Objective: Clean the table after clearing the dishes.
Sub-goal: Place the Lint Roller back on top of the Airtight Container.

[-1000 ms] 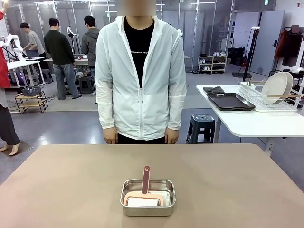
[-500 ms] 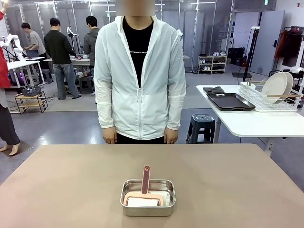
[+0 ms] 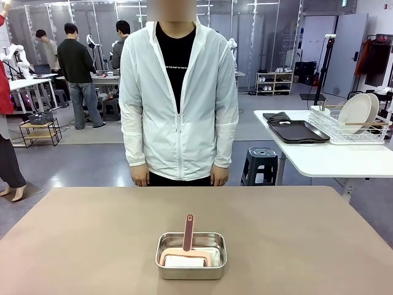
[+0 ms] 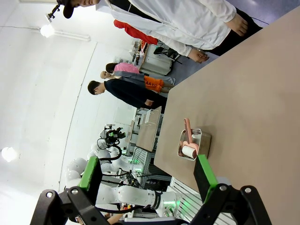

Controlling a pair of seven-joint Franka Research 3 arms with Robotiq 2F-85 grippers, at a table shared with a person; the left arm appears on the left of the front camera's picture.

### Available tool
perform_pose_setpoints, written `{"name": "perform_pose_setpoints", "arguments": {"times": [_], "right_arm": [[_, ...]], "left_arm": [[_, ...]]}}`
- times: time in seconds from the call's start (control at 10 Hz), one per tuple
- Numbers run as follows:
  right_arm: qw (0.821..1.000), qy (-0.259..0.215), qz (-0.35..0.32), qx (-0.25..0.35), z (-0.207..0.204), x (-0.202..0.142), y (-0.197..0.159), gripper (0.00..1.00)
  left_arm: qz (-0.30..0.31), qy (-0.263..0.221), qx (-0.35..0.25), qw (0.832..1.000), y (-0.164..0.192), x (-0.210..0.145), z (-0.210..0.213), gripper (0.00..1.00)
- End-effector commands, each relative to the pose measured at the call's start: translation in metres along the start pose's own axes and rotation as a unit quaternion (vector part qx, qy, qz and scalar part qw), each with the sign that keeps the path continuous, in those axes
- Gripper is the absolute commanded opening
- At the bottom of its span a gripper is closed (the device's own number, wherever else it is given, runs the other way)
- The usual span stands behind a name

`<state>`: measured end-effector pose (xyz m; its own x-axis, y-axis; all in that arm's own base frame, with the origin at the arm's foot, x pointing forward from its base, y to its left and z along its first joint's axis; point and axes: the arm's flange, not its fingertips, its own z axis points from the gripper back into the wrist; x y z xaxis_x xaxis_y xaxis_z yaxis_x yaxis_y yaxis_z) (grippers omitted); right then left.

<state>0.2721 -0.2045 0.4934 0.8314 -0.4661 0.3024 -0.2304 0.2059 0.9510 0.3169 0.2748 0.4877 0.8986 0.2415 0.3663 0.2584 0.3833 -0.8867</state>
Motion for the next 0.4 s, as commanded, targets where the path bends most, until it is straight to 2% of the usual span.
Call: {"name": "perform_pose_setpoints", "arguments": {"times": [0.0,0.3], "right_arm": [[1.000,0.000,0.002,0.005,-0.0013,-0.0010,0.0023,1.00],[1.000,0.000,0.002,0.005,-0.0013,-0.0010,0.0023,1.00]], "left_arm": [[-0.005,-0.003,0.013,1.000,-0.0019,-0.0055,-0.0010,1.00],[-0.005,-0.003,0.013,1.000,-0.0019,-0.0055,-0.0010,1.00]]}}
